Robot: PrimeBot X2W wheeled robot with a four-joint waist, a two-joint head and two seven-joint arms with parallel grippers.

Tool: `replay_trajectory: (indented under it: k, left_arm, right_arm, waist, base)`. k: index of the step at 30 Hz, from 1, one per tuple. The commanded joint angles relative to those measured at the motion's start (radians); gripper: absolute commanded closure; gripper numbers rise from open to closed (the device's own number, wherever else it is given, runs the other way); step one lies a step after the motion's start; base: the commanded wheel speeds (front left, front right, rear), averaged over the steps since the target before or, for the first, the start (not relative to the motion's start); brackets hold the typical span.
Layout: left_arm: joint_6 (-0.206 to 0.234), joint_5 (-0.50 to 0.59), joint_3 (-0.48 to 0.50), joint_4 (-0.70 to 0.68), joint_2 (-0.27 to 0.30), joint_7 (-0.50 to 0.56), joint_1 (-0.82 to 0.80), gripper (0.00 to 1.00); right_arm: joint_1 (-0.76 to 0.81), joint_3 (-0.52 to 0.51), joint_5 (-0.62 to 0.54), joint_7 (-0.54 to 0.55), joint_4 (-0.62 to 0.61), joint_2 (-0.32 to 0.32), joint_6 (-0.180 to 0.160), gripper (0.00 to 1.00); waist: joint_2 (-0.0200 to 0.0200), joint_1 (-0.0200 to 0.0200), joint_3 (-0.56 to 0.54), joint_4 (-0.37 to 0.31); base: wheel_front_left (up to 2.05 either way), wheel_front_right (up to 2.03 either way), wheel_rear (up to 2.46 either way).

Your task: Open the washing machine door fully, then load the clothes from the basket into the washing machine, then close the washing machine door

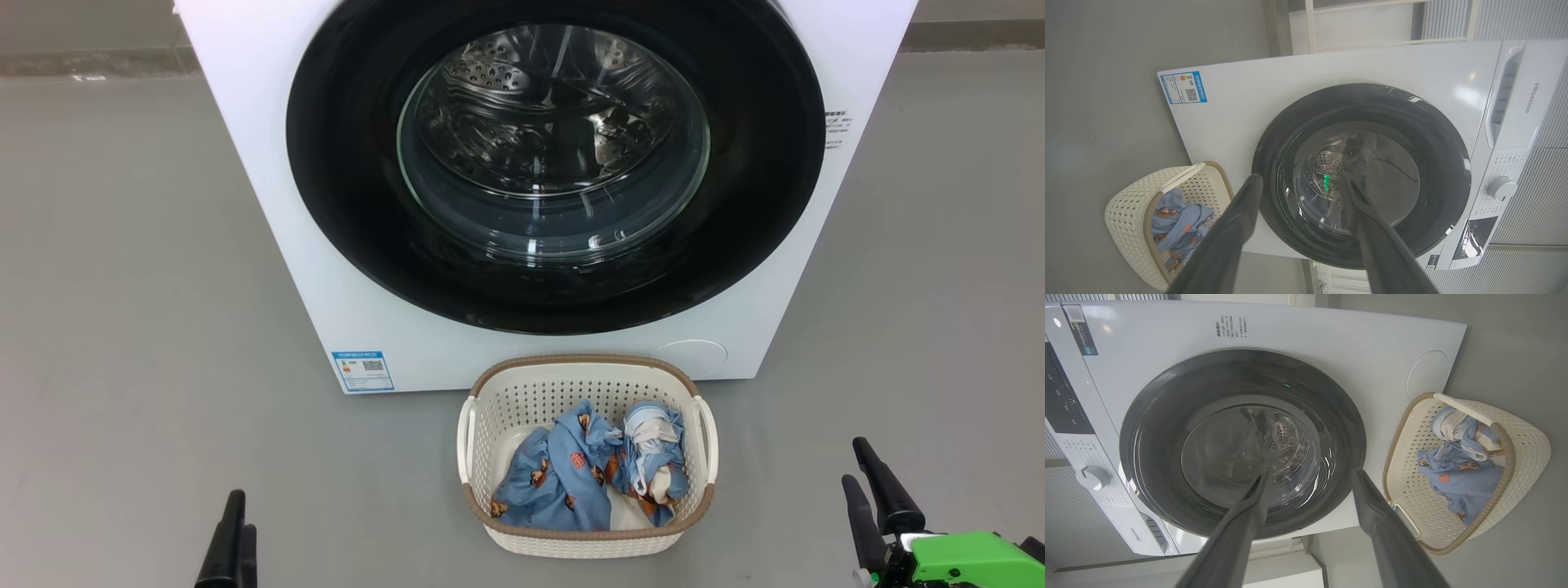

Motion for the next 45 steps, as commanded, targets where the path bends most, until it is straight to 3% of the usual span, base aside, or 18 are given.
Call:
replay_trajectory:
  k: [1, 45]
  left_arm:
    - [-0.001, 0.019, 0.000, -0.038, 0.020, -0.009, -0.023, 0.00]
    - [-0.004, 0.491, -0.029, -0.084, 0.050, -0.136, -0.020, 0.00]
  right_arm:
    - [-0.034, 0.008, -0.027, -0.011, -0.030, -0.021, 0.001, 0.00]
    - [-0.075, 0.161, -0.500, -0.139, -0.063, -0.120, 0.003, 0.00]
  waist:
    - [0.0000, -0.0002, 0.000, 0.000]
    - [0.0000, -0.0003, 0.001, 0.007]
  base:
    - [0.00, 0.00, 0.00]
    - [0.00, 0.00, 0.00]
